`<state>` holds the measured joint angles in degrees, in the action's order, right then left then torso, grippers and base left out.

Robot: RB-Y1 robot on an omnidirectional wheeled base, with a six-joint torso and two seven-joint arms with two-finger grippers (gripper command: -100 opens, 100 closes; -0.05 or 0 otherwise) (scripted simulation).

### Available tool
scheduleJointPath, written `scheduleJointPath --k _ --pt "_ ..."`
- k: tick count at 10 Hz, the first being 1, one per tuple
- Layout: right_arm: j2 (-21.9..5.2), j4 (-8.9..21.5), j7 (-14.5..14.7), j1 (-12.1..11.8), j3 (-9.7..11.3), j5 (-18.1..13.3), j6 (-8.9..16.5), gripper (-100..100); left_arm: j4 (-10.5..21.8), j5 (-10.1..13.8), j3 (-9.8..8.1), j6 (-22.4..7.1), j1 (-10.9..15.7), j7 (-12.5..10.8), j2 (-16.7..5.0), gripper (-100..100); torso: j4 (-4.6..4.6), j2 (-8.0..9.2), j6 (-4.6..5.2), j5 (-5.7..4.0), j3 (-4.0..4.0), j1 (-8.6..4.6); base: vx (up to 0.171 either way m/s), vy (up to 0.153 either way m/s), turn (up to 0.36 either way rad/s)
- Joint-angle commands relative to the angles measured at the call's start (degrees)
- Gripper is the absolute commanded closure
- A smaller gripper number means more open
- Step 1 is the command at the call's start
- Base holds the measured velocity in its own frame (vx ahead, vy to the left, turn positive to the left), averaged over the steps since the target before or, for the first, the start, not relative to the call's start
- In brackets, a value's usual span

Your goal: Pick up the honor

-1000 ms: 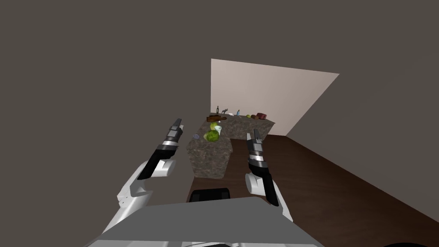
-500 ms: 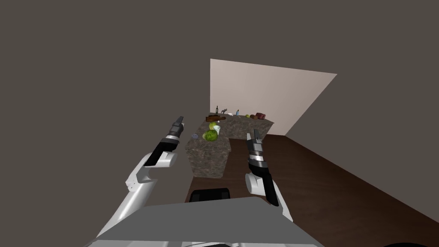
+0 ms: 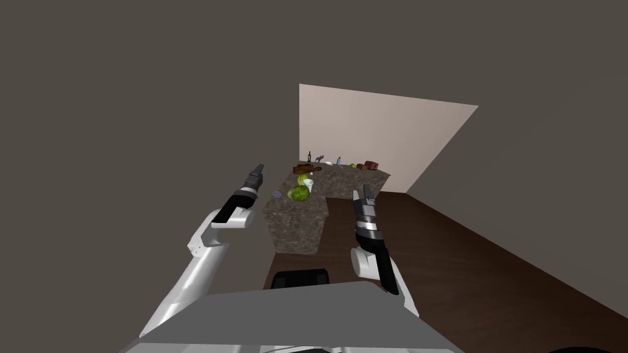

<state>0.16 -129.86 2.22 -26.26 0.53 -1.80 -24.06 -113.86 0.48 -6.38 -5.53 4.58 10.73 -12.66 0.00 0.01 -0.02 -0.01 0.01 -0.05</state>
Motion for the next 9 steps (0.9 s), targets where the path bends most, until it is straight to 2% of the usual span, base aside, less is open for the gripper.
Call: scheduleJointPath --k 1,2,3,5,6,7,8,9 --pt "0.00 0.00 0.00 0.00 0.00 0.00 0.00 0 2.51 0.14 -1.20 -2.86 2.86 0.44 -0.70 -100 0.00 0.00 0.00 0.00 0.00 0.00 -0.003 -0.026 -0.025" --pt "0.00 0.00 0.00 0.00 0.00 0.00 0.00 0 2.51 0.14 -1.20 -4.22 3.20 0.44 -0.70 -100 0.00 -0.02 0.02 -0.01 -0.01 -0.03 -0.002 -0.028 -0.019" --pt "0.00 0.00 0.00 0.00 0.00 0.00 0.00 0 4.76 0.21 -2.35 -5.77 5.53 0.91 -1.31 -100 -0.01 -0.02 0.00 -0.01 -0.01 -0.04 -0.003 -0.037 -0.040" --pt "0.00 0.00 0.00 0.00 0.00 0.00 0.00 0 4.76 0.21 -2.35 -8.21 6.18 0.91 -1.31 -100 0.00 -0.03 0.01 -0.02 -0.02 -0.07 -0.002 -0.022 -0.005" --pt "0.00 0.00 0.00 0.00 0.00 0.00 0.00 0 7.13 0.25 -3.53 -10.29 9.11 1.37 -1.94 -100 -0.01 -0.01 0.00 0.00 -0.01 0.00 0.003 -0.023 -0.042" --pt "0.00 0.00 0.00 0.00 0.00 0.00 0.00 0 7.13 0.25 -3.53 -11.94 9.11 1.37 -1.94 -100 -0.01 -0.03 0.02 -0.01 -0.02 -0.03 0.001 -0.024 -0.022" --pt "0.00 0.00 0.00 0.00 0.00 0.00 0.00 0 9.60 0.25 -4.73 -13.65 11.64 1.83 -2.60 -100 -0.01 -0.03 0.00 0.00 -0.02 -0.03 -0.002 -0.033 -0.039" --pt "0.00 0.00 0.00 0.00 0.00 0.00 0.00 0 9.60 0.25 -4.73 -15.35 11.97 1.83 -2.60 -100 -0.01 -0.03 0.01 -0.01 -0.02 -0.05 0.003 -0.029 -0.022"
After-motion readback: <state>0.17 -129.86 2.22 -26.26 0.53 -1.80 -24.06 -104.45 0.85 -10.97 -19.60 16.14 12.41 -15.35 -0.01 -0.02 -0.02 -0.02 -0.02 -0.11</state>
